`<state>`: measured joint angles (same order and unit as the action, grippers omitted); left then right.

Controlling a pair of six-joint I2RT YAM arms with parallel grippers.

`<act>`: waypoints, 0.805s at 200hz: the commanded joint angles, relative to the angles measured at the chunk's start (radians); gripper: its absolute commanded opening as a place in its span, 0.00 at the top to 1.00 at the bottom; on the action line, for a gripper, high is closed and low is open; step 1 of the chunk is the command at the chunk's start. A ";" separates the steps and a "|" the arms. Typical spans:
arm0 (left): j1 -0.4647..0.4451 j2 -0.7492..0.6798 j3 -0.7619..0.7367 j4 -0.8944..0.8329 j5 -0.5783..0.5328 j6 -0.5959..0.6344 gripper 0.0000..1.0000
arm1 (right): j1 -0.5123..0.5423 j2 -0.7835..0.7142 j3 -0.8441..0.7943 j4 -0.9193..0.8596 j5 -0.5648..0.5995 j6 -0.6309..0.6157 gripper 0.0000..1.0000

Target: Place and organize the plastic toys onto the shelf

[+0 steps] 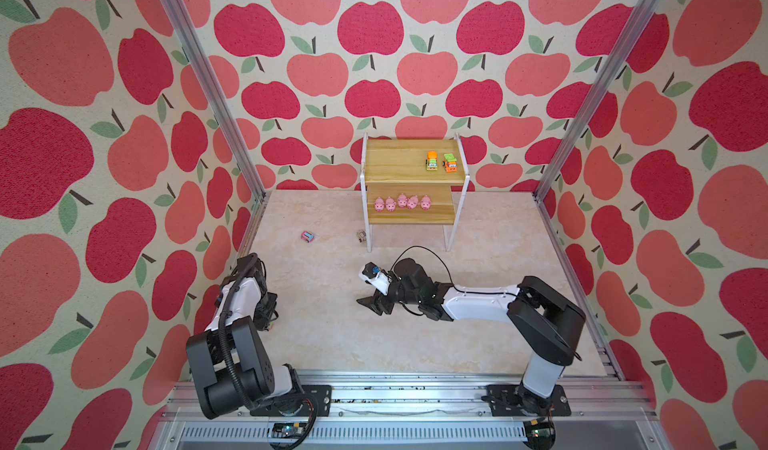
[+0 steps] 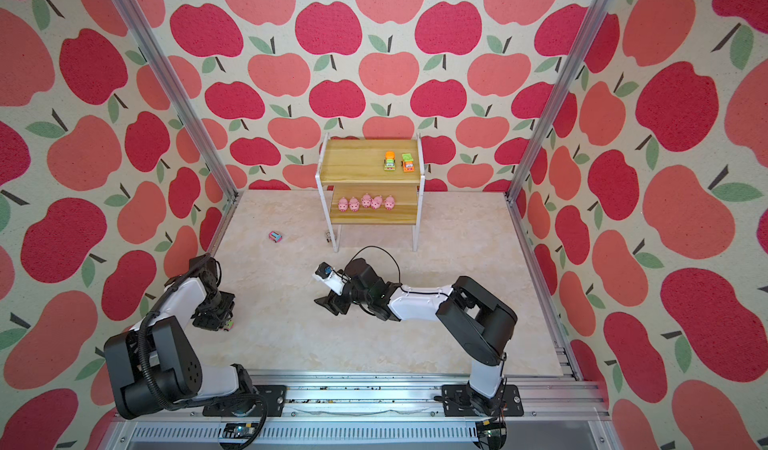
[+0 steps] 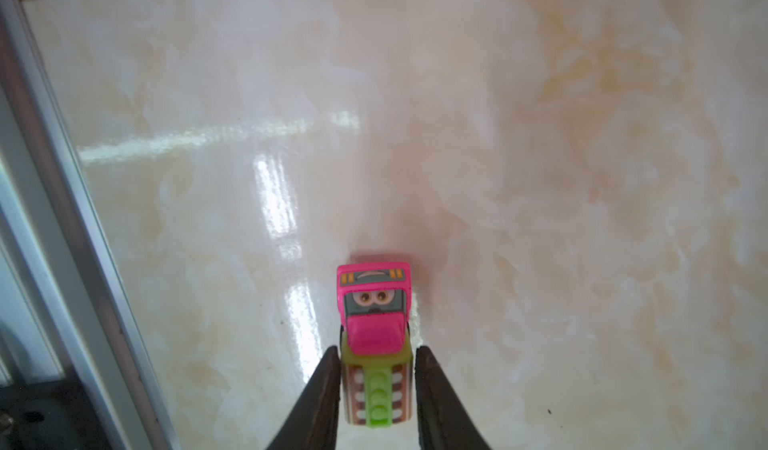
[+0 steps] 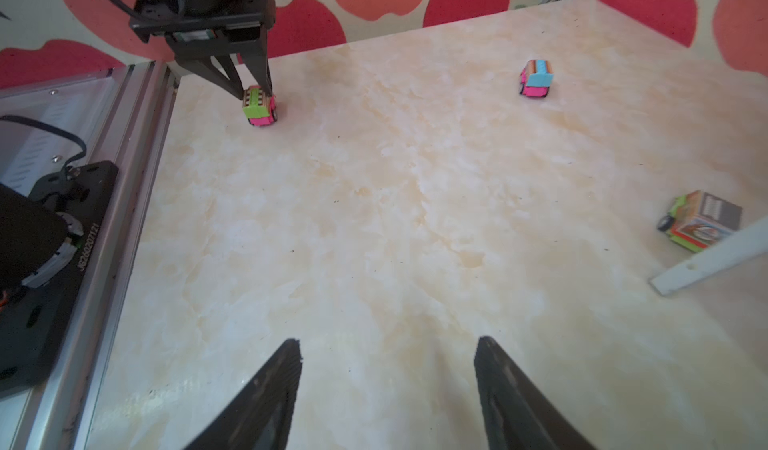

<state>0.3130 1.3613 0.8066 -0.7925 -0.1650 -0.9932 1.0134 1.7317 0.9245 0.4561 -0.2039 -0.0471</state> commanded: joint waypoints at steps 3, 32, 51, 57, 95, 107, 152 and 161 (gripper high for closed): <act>-0.106 0.021 0.055 -0.052 -0.062 0.014 0.68 | -0.042 -0.124 -0.065 0.026 0.091 0.057 0.34; -0.262 0.045 0.093 -0.080 -0.108 -0.001 0.71 | -0.084 -0.244 -0.128 0.000 0.152 0.053 0.36; -0.357 0.067 0.122 -0.108 -0.122 -0.024 0.71 | -0.108 -0.300 -0.168 -0.001 0.172 0.054 0.36; -0.377 0.074 0.131 -0.125 -0.135 -0.033 0.69 | -0.116 -0.310 -0.176 -0.007 0.172 0.057 0.36; -0.320 0.028 0.103 -0.142 -0.143 -0.040 0.41 | -0.130 -0.322 -0.185 -0.024 0.144 0.060 0.35; -0.276 0.012 0.087 -0.143 -0.128 -0.036 0.31 | -0.129 -0.306 -0.178 -0.027 0.120 0.062 0.35; -0.103 -0.010 -0.005 -0.066 -0.028 -0.031 0.12 | -0.097 -0.248 -0.134 -0.059 0.056 0.042 0.31; -0.077 -0.003 -0.021 -0.042 -0.009 -0.025 0.11 | -0.085 -0.239 -0.122 -0.070 0.051 0.030 0.30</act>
<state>0.1776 1.3598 0.8345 -0.8707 -0.2382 -1.0119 0.8989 1.4654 0.7555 0.4320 -0.1070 0.0010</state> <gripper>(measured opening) 0.874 0.689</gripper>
